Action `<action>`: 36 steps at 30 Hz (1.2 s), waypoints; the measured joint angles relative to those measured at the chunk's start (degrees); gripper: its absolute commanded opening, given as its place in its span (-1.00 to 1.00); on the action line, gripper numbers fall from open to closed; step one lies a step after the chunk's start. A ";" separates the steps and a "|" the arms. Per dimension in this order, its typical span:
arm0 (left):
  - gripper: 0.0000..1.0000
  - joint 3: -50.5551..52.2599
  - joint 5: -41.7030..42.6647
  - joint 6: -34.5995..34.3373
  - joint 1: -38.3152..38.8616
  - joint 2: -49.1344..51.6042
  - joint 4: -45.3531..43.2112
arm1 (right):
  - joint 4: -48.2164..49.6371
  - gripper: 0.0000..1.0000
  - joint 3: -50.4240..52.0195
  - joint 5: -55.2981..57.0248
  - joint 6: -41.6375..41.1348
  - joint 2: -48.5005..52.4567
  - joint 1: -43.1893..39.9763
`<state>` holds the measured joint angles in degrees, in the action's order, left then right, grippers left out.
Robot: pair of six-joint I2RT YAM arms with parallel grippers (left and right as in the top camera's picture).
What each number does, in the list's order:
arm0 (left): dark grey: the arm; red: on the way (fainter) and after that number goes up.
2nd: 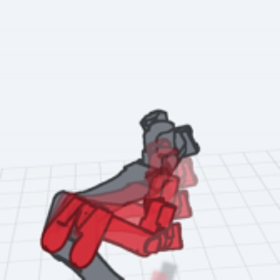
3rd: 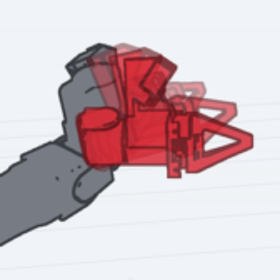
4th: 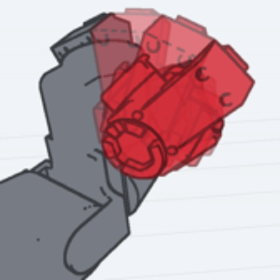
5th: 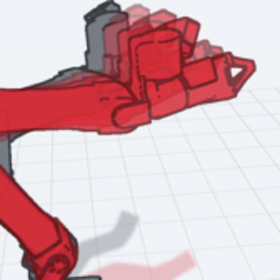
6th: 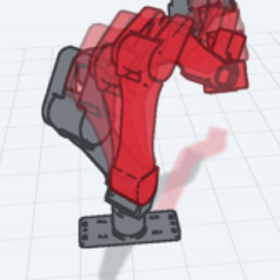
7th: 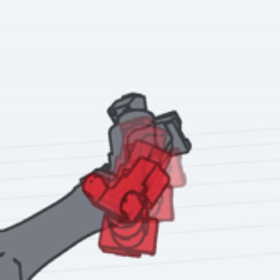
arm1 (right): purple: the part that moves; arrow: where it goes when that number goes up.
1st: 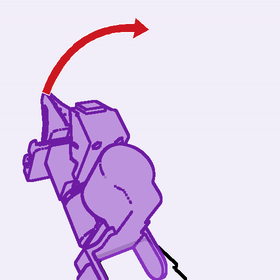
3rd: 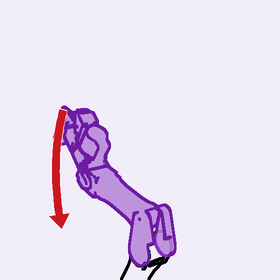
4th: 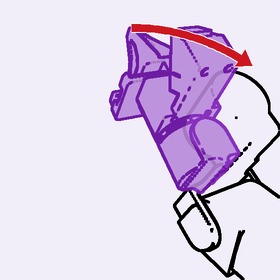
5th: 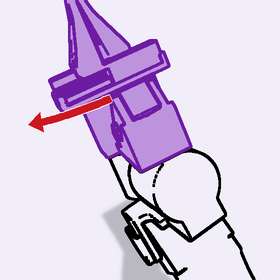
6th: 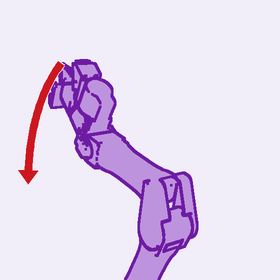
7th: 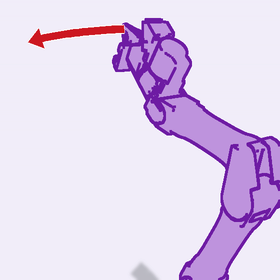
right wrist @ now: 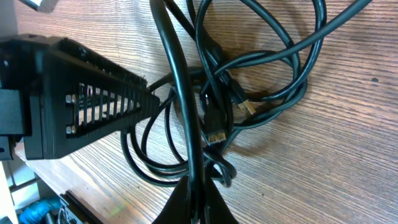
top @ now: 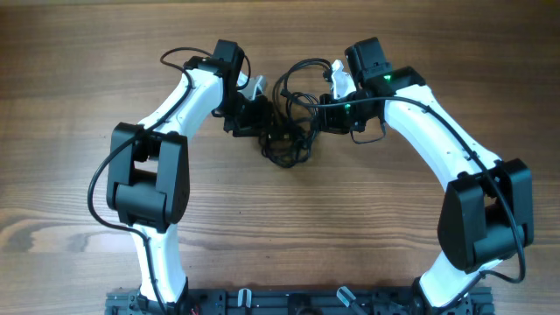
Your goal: Untangle cables
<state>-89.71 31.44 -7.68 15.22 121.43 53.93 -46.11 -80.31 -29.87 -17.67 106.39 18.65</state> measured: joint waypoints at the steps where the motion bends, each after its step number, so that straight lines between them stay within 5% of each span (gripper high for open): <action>1: 0.10 -0.11 0.00 0.11 0.00 0.00 -0.44 | 0.00 -0.89 0.00 0.00 0.00 0.00 0.00; 14: -0.21 -2.08 -6.27 0.13 3.23 0.00 2.73 | -0.17 -0.84 0.00 0.00 0.02 0.00 0.00; 17: -0.91 -1.38 -8.72 0.42 5.60 0.00 2.29 | -0.35 -0.83 0.00 0.00 0.02 0.00 0.00; 20: -0.92 -0.42 -10.29 0.22 6.47 0.00 2.19 | -0.98 -0.63 0.00 0.13 0.07 0.00 0.00; 25: -0.92 -0.33 -11.04 0.15 5.33 0.00 2.27 | -0.79 0.25 0.42 1.42 0.37 0.00 0.00; 36: -0.92 -0.33 -11.50 0.17 4.74 0.00 3.52 | 13.29 0.30 9.11 1.88 -3.72 0.00 0.00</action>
<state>-90.04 19.94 -7.51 19.97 121.43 57.45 -32.82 -71.20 -27.99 -21.39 106.39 18.65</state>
